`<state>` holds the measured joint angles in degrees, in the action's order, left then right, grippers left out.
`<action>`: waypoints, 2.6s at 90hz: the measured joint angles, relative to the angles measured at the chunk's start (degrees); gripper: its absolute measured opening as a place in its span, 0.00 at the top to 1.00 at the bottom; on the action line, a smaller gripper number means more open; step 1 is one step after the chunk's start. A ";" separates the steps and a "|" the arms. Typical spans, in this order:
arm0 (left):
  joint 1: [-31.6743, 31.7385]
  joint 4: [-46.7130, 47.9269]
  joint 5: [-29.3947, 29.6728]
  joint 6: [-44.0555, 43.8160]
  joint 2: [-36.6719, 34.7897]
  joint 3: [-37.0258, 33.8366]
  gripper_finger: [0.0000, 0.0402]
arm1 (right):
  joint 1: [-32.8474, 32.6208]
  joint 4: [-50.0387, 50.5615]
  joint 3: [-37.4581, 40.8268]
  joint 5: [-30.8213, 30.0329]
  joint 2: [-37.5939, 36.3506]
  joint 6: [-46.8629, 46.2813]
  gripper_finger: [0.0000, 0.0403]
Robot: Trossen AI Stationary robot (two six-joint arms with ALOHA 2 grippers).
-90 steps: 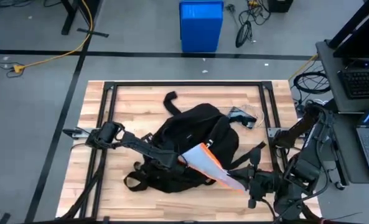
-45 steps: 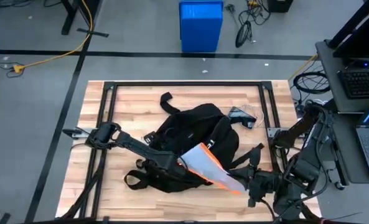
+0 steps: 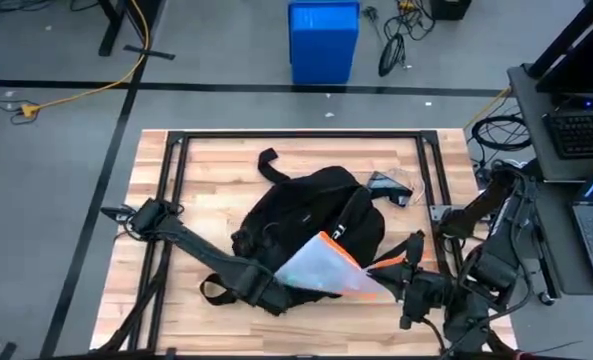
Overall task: Unpack backpack
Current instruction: Remove the zip bag from the black backpack
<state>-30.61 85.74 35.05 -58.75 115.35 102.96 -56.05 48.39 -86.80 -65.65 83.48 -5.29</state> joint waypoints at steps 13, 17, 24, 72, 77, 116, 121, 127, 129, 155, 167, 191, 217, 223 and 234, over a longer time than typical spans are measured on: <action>-3.42 -8.72 -0.93 7.21 0.00 1.50 0.65 | -0.40 -0.38 -0.02 -2.50 0.00 1.03 1.00; -4.06 -13.34 -1.24 10.42 0.00 1.55 0.65 | -0.48 -1.25 -0.02 -2.52 0.00 2.09 1.00; -4.52 -22.11 -3.19 17.18 0.03 1.55 0.65 | -1.02 -3.73 -0.02 -2.66 0.00 3.93 1.00; 3.84 -42.64 -8.83 36.40 9.66 1.59 0.65 | -6.31 -11.65 -0.02 -3.43 0.02 12.43 1.00; 4.75 -45.94 -10.41 38.48 11.19 1.59 0.65 | -6.61 -11.84 -0.02 -3.41 0.04 12.45 1.00; 14.98 -40.08 -10.11 35.60 15.63 1.61 0.78 | -6.69 -13.19 0.00 -3.64 0.04 13.47 1.00; 15.95 -36.25 -9.19 33.10 15.63 1.61 0.81 | -6.69 -13.26 0.00 -3.69 0.04 13.47 1.00; 16.93 -30.87 -6.74 29.51 15.63 1.61 0.84 | -6.69 -13.26 0.00 -3.69 0.04 13.47 1.00; 17.23 -29.07 -6.27 28.38 15.63 1.61 0.86 | -6.69 -13.28 0.00 -3.69 0.04 13.47 1.00; 17.46 -6.72 -3.92 13.86 15.18 1.52 0.96 | -6.69 -13.32 0.00 -3.42 0.04 13.47 1.00; 15.77 1.17 -3.66 9.24 14.68 1.49 0.99 | -6.69 -13.32 0.00 -3.41 0.04 13.47 1.00; 11.63 -3.37 -0.88 10.95 13.27 2.75 0.99 | -6.69 -12.38 0.00 -5.06 0.07 13.47 1.00; 10.38 -28.26 0.74 32.80 13.22 3.58 0.99 | -5.79 -10.92 0.00 -6.69 0.07 12.08 1.00; 11.30 -32.46 1.37 35.50 13.21 3.15 0.99 | -5.79 -10.93 0.00 -6.71 0.07 11.97 1.00; 13.50 -34.83 1.64 36.62 13.21 2.36 0.99 | -5.79 -10.90 0.00 -6.75 0.07 12.05 1.00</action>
<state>-17.11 50.91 36.69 -22.13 128.55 105.33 -61.84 37.50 -86.80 -72.40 83.55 6.76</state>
